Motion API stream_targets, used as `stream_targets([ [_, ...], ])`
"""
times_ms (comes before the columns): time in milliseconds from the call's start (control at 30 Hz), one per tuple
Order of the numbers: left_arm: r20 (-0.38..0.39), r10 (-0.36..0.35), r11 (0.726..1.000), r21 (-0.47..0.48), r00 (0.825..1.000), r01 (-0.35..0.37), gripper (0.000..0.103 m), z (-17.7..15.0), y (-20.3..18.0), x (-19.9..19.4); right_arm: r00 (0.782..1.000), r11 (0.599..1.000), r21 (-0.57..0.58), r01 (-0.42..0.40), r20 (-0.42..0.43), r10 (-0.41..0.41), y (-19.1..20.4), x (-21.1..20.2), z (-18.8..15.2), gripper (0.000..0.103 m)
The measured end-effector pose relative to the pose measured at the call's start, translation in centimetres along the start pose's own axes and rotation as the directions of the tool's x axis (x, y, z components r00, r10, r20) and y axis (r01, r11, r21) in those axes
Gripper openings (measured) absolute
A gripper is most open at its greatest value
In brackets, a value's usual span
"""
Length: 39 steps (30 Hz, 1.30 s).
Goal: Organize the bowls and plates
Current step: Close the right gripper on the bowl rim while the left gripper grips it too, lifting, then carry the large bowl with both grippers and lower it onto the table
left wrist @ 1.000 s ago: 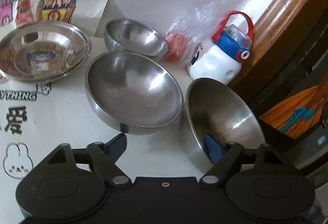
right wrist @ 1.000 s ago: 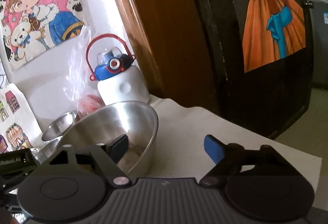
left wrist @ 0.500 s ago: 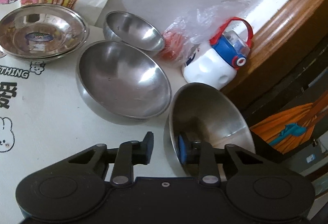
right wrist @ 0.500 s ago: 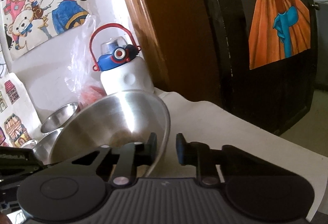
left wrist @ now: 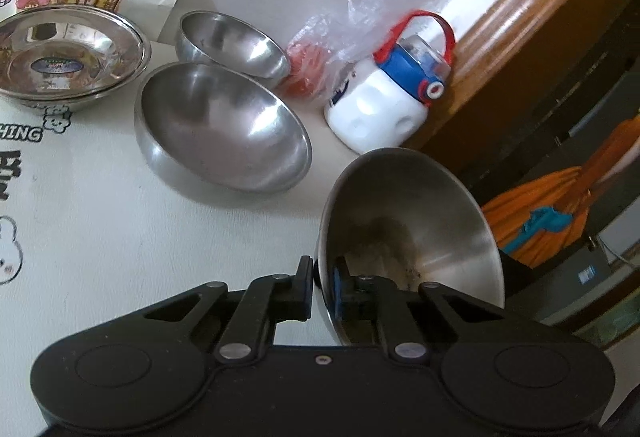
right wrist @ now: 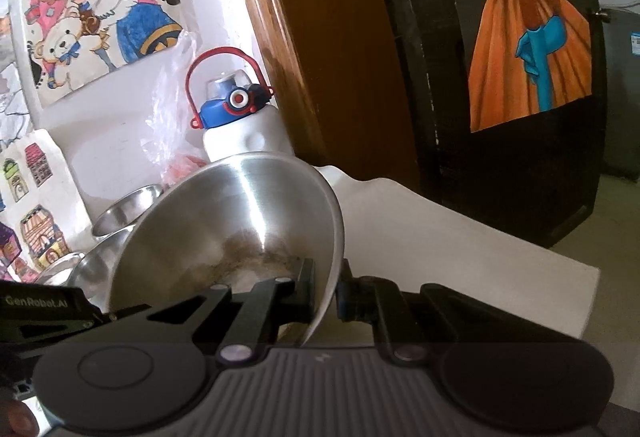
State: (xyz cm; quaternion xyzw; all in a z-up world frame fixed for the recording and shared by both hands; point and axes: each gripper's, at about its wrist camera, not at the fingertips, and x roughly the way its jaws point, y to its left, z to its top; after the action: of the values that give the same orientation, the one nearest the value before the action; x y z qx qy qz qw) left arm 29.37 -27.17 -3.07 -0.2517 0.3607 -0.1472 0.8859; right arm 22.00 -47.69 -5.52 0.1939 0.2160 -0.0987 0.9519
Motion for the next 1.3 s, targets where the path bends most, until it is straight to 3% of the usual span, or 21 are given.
stream_targets([
  [233,-0.019,-0.03,1.0,0.003,0.999,0.03,0.009,-0.9,1.8,-4.1,1.0,0.999,-0.03,-0.017,0.009,0.018,2.6,-4.2,-1.2,0.011],
  [433,0.0,-0.03,1.0,-0.005,1.0,0.03,0.01,-0.6,4.7,-9.7,0.996,0.994,-0.062,-0.086,-0.016,0.086,6.9,-7.7,-2.8,0.012],
  [867,-0.002,0.085,0.996,0.005,0.996,-0.085,0.011,-1.3,14.1,-21.6,0.964,0.975,-0.053,-0.217,-0.165,0.206,15.2,-12.6,-9.1,0.013],
  [1067,-0.027,0.085,0.996,-0.001,0.996,-0.085,0.012,-1.0,17.3,-24.4,0.957,0.975,-0.046,-0.219,-0.206,0.206,17.8,-13.8,-10.5,0.015],
  [1300,-0.05,0.087,0.996,-0.018,0.995,-0.088,0.013,0.1,19.3,-25.0,0.951,0.976,-0.025,-0.216,-0.23,0.205,19.6,-13.4,-10.9,0.016],
])
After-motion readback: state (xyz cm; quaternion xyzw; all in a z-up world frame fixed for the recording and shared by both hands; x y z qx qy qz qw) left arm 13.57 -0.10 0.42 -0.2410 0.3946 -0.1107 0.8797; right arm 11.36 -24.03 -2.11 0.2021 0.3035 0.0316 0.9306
